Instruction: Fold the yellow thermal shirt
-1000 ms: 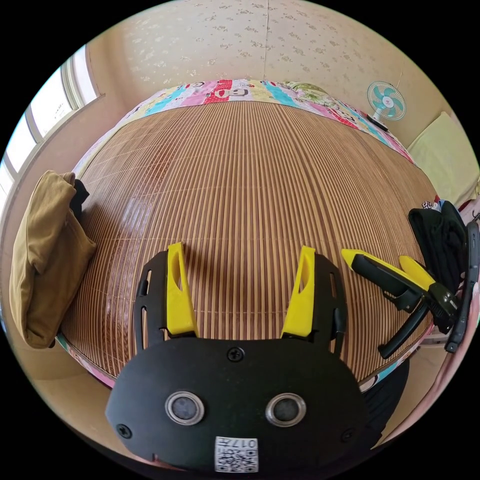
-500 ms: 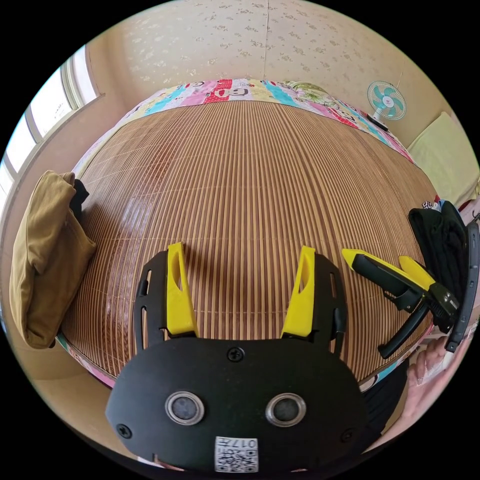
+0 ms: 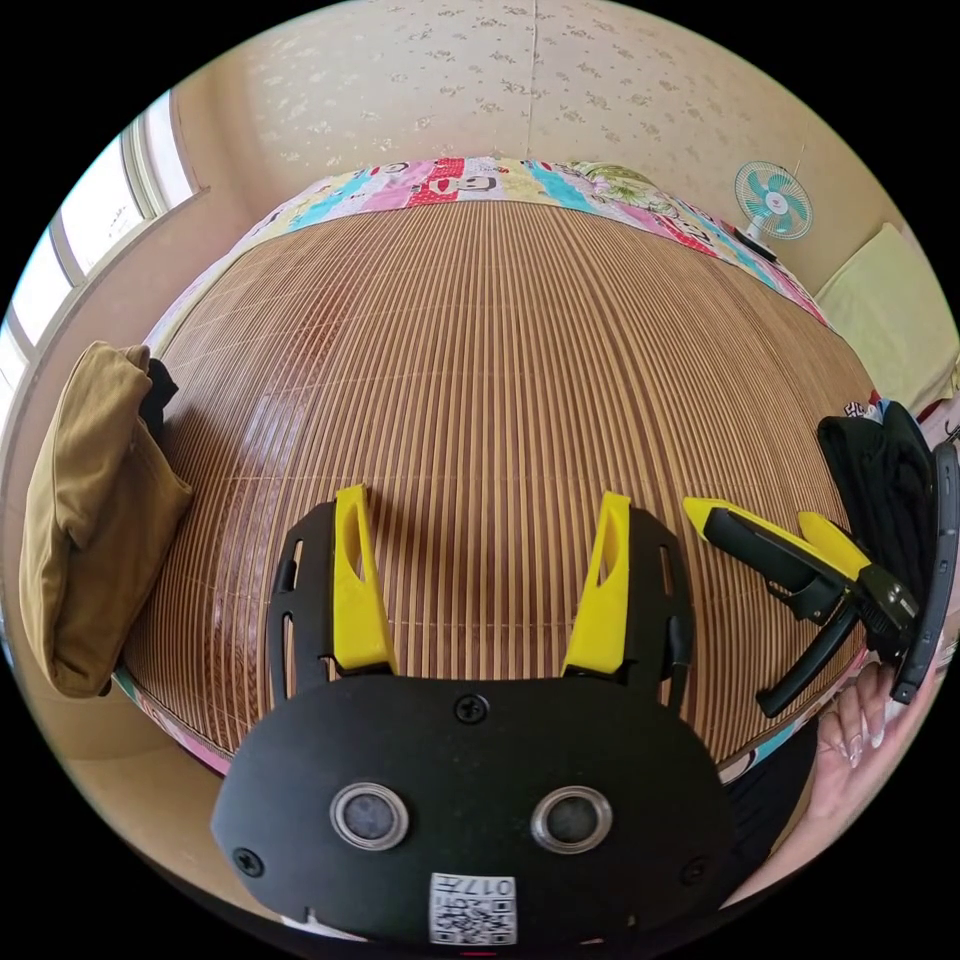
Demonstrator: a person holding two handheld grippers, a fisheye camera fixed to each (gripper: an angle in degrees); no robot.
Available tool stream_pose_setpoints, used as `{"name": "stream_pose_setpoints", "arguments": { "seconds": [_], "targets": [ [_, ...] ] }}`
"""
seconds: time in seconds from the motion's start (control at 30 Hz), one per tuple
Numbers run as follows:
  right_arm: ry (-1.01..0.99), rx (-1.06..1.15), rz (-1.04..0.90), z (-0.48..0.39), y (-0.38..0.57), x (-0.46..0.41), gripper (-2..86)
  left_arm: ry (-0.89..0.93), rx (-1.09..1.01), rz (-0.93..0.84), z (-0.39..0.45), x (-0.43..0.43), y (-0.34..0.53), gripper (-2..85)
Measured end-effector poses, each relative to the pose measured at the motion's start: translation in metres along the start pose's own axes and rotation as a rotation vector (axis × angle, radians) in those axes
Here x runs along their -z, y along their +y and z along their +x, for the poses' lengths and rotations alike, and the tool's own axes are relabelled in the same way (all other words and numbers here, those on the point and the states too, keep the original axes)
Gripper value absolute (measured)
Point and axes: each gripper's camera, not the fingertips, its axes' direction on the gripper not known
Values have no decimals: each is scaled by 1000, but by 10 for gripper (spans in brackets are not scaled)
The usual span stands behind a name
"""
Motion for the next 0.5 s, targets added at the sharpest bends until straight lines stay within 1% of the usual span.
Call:
{"name": "stream_pose_setpoints", "arguments": {
  "seconds": [0.5],
  "targets": [
    [27,6,5,-33,25,1,346,-12,-5,10,44,15,7,296]
  ]
}}
